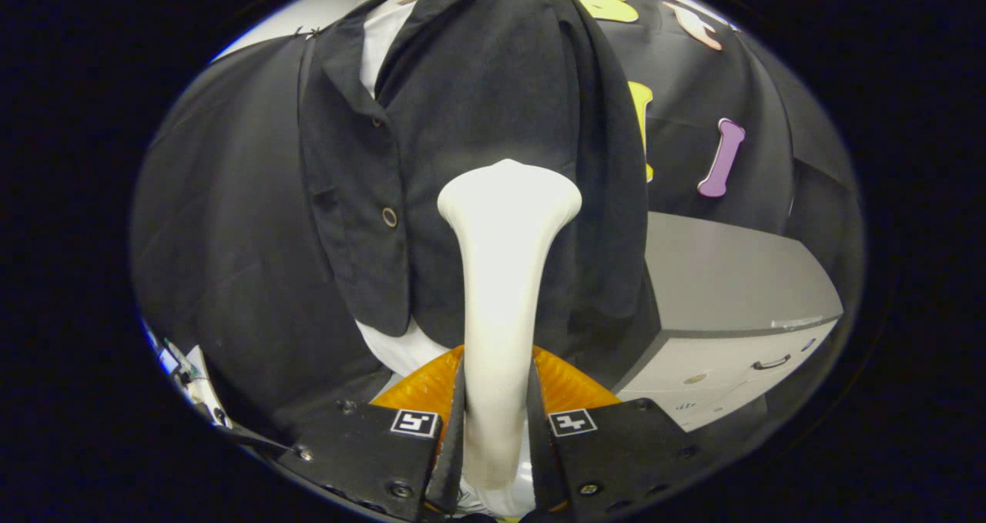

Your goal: Iron the clothes twice with a garment steamer, once on the left side and once on the right side.

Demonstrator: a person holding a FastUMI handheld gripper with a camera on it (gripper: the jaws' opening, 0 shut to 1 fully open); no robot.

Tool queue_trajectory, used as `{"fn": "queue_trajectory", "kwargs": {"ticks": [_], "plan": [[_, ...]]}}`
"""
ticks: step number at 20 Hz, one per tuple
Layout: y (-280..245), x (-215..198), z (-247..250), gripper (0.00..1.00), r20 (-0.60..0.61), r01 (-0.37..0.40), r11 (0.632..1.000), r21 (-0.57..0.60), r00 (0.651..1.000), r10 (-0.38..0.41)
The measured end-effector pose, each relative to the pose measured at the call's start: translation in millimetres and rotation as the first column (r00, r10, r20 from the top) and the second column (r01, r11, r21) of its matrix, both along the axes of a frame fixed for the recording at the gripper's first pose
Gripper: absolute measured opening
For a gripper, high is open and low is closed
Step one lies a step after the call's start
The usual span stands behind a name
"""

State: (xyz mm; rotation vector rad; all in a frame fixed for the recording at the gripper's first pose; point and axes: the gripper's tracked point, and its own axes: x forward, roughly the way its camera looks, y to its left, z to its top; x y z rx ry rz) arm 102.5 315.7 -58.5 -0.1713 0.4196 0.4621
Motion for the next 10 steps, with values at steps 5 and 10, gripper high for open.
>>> {"fn": "queue_trajectory", "kwargs": {"ticks": [5, 10], "plan": [[-3, -9, -24, 0.39, -0.055, 0.003, 0.999, -0.037, 0.998, -0.005], [-9, -12, -12, 0.39, -0.033, 0.016, 0.999, -0.031, 0.999, -0.017]]}}
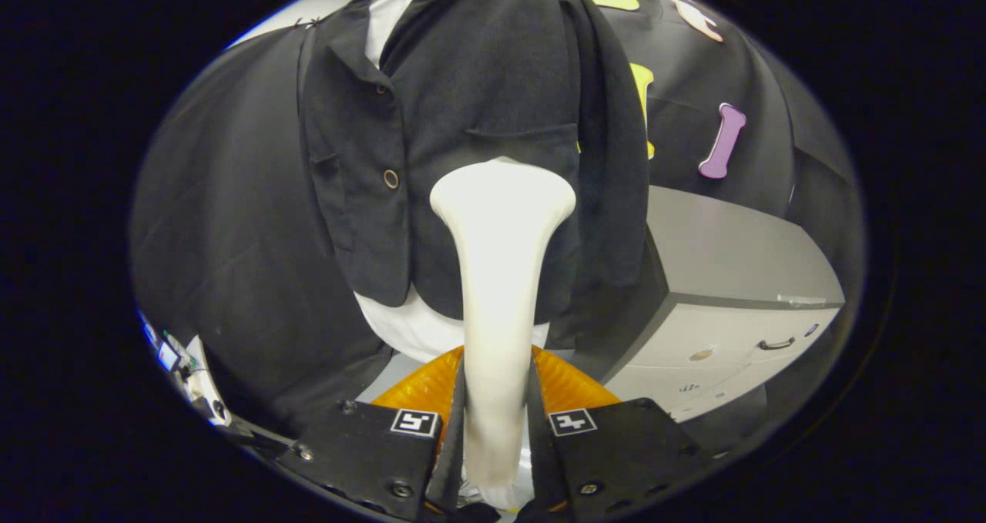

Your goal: Iron the clothes twice with a garment steamer, once on the left side and once on the right side.

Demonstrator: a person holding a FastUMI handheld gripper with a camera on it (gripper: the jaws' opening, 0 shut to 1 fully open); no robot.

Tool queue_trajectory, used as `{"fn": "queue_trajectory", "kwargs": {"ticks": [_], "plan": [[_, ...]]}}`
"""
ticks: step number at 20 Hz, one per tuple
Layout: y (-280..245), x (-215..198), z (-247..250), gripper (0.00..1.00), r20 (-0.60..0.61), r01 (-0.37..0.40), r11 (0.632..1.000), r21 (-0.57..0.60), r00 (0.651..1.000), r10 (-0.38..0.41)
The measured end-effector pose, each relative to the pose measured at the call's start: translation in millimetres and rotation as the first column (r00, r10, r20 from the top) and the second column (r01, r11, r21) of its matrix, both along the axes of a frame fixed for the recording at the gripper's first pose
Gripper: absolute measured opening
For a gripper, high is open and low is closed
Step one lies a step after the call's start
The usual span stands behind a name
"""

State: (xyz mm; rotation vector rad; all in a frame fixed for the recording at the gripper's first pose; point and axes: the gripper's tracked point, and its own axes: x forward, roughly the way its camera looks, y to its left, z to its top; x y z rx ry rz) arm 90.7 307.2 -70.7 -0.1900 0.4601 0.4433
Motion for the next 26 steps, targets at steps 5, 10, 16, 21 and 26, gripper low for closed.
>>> {"fn": "queue_trajectory", "kwargs": {"ticks": [5, 10, 16, 21, 26], "plan": [[14, -12, 48, 0.39, 0.077, -0.017, 0.999, 0.042, 0.997, 0.014], [45, -25, 113, 0.39, 0.170, -0.062, 0.993, 0.105, 0.985, 0.043], [103, -43, 196, 0.39, 0.299, -0.150, 0.975, 0.165, 0.950, 0.095], [166, -61, 238, 0.39, 0.387, -0.244, 0.957, 0.155, 0.907, 0.169], [222, -63, 253, 0.39, 0.433, -0.296, 0.951, 0.091, 0.872, 0.230]]}}
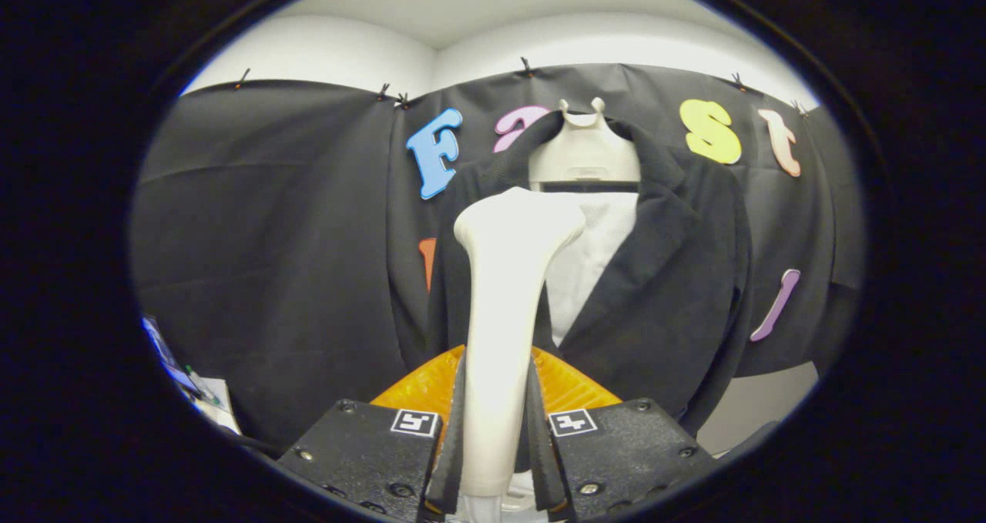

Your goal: Iron the clothes twice with a garment steamer, once on the left side and once on the right side.

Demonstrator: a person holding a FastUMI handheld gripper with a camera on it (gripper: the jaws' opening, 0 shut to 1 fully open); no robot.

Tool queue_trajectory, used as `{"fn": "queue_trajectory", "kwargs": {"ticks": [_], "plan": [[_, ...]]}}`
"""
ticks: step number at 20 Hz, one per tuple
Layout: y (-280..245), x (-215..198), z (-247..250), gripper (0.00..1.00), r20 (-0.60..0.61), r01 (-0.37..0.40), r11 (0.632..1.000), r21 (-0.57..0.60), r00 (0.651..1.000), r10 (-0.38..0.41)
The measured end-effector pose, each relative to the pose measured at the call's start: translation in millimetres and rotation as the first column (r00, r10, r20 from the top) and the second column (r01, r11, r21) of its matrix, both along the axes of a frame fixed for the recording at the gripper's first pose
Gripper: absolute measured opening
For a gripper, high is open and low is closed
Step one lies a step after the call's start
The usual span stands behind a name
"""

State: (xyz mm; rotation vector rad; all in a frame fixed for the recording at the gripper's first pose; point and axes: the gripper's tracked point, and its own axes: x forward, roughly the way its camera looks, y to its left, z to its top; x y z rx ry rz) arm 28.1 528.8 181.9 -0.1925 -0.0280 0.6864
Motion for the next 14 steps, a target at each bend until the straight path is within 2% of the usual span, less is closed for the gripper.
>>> {"fn": "queue_trajectory", "kwargs": {"ticks": [5, 14], "plan": [[33, 3, -20, 0.39, -0.008, -0.014, 0.998, -0.054, 1.000, 0.013], [19, 19, -68, 0.39, -0.117, -0.006, 0.996, -0.093, 0.993, -0.005]]}}
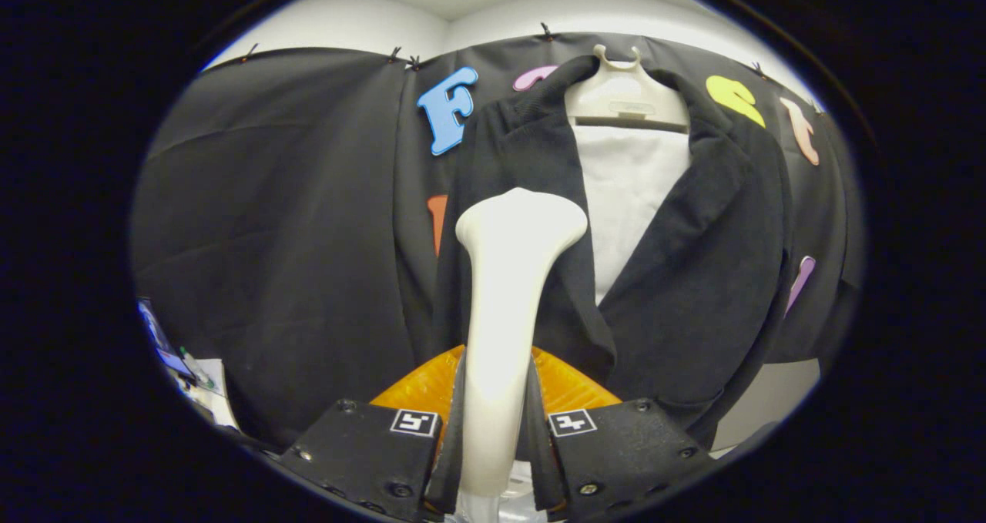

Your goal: Iron the clothes twice with a garment steamer, once on the left side and once on the right side.

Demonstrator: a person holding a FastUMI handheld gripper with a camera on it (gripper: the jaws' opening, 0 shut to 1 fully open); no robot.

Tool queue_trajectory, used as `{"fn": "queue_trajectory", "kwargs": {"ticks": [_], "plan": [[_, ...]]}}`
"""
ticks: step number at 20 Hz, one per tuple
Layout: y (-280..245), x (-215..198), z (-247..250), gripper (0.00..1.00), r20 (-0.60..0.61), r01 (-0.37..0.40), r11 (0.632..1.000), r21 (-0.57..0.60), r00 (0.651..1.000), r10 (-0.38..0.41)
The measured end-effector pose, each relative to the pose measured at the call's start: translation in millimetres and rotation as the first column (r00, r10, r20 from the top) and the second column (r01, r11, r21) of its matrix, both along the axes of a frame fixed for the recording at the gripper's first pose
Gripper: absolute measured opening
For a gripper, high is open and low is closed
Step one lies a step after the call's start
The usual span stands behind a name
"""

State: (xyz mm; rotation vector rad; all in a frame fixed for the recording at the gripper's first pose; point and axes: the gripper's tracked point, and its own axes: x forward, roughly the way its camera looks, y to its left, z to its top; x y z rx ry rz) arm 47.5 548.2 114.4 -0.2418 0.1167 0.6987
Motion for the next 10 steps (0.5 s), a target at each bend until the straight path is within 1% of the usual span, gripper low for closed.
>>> {"fn": "queue_trajectory", "kwargs": {"ticks": [10], "plan": [[-30, 8, -50, 0.39, -0.064, 0.033, 0.998, -0.052, 0.997, -0.036]]}}
